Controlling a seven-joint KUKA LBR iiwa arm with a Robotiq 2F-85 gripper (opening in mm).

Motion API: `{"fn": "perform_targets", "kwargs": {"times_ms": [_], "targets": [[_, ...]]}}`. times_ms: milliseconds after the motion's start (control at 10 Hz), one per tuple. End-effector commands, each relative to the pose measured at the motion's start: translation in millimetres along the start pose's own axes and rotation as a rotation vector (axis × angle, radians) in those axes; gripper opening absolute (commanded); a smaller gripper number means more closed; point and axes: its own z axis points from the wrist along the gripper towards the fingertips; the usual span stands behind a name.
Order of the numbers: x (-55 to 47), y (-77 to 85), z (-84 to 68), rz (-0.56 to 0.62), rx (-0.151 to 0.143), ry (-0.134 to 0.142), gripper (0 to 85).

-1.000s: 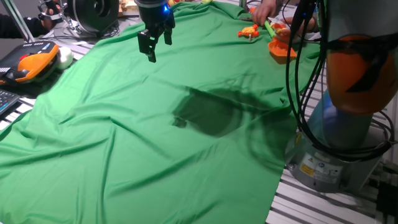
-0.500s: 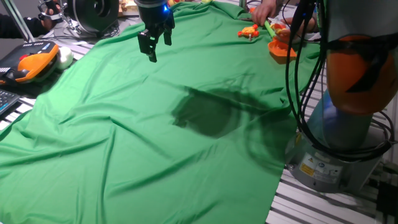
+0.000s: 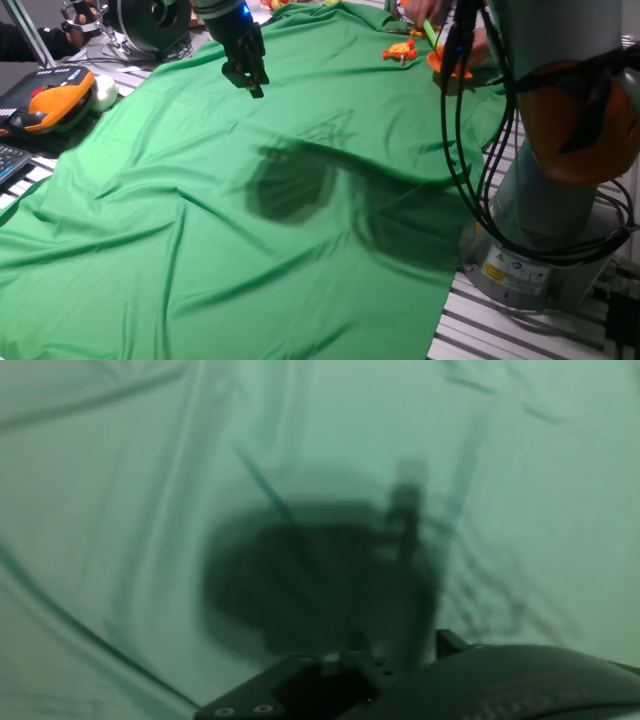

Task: Grasp the moving object

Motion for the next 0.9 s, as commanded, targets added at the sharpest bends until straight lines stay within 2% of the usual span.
{"fn": "perform_targets", "kwargs": {"times_ms": [0, 400, 800], "targets": [[0.2, -0.1, -0.6, -0.001, 0.001, -0.002, 0.0], [0.8, -0.8, -0.3, 0.015, -0.006, -0.018, 0.0], [0.6, -0.5, -0.4, 0.015, -0.002, -0.014, 0.0]]}}
